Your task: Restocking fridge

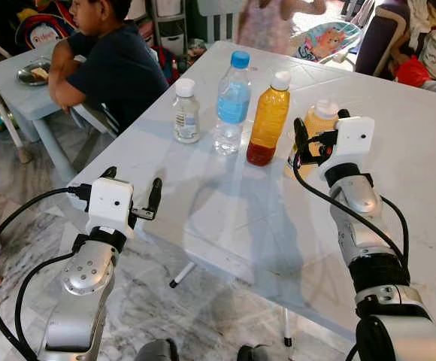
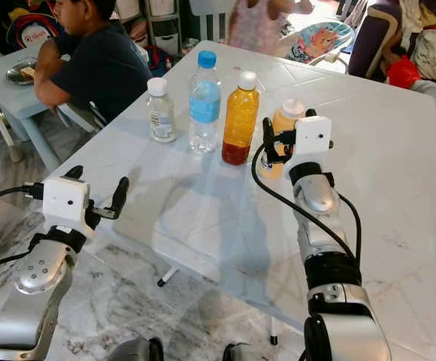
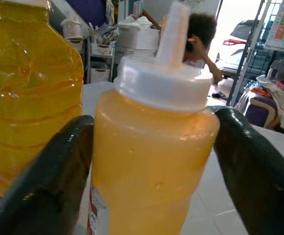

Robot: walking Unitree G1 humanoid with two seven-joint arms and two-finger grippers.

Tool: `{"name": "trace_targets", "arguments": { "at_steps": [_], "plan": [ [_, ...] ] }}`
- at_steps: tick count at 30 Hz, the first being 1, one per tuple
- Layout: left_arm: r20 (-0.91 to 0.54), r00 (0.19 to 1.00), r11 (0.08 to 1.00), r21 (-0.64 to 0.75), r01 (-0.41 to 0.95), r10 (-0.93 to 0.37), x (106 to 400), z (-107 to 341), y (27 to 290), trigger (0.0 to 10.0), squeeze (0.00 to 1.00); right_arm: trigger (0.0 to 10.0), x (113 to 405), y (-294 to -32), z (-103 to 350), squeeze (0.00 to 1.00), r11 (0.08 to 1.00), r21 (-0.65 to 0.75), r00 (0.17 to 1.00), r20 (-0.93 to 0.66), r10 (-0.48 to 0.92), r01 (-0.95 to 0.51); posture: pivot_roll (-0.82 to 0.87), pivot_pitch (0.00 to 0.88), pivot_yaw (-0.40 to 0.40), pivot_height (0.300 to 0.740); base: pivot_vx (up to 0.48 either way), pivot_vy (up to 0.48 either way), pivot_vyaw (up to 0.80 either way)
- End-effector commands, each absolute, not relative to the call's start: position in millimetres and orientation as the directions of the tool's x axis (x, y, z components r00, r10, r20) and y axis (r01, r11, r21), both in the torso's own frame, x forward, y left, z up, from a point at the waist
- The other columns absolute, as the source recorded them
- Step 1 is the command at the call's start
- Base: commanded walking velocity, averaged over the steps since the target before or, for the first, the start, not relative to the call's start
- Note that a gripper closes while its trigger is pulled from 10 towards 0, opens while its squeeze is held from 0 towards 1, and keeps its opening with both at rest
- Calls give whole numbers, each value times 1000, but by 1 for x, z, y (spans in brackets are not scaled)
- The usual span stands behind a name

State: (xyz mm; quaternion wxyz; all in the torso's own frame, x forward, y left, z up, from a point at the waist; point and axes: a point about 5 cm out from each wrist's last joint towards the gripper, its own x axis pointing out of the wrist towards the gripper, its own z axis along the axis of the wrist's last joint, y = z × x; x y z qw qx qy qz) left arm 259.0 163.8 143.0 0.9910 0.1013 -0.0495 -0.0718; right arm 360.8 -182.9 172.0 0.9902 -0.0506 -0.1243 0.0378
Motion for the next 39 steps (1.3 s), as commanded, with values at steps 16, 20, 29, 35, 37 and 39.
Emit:
{"name": "trace_targets", "arguments": {
  "at_steps": [16, 20, 29, 35, 37, 39],
  "plan": [
    [74, 986, 976, 175, 132, -147, 257, 143, 160, 10000, 0, 431, 359, -182, 174, 0, 992, -106, 957, 272, 101, -74, 101, 130, -29, 740, 0, 0, 0],
    [71, 985, 974, 179, 140, -155, 255, 141, 159, 10000, 0, 1373, 353, -175, 168, 0, 989, -102, 956, 265, 127, -103, 104, 118, -35, 740, 0, 0, 0],
    [37, 996, 985, 156, 74, -80, 261, 136, 162, 10000, 0, 10000, 326, -142, 163, 0, 980, 13, 947, 263, 187, -197, 95, 88, -33, 740, 0, 0, 0],
    [13, 999, 995, 98, 29, -30, 266, 135, 166, 10000, 0, 10000, 305, -122, 162, 0, 950, 50, 925, 252, 286, -307, 86, 89, -37, 740, 0, 0, 0],
    [6, 1000, 997, 77, 25, -26, 267, 134, 166, 10000, 0, 10000, 300, -118, 160, 0, 942, 52, 919, 242, 311, -332, 83, 85, -37, 740, 0, 0, 691],
    [4, 1000, 996, 84, 23, -23, 267, 134, 166, 10000, 0, 10000, 299, -117, 161, 0, 937, 57, 917, 234, 323, -345, 82, 83, -37, 740, 0, 0, 800]
  ]
}}
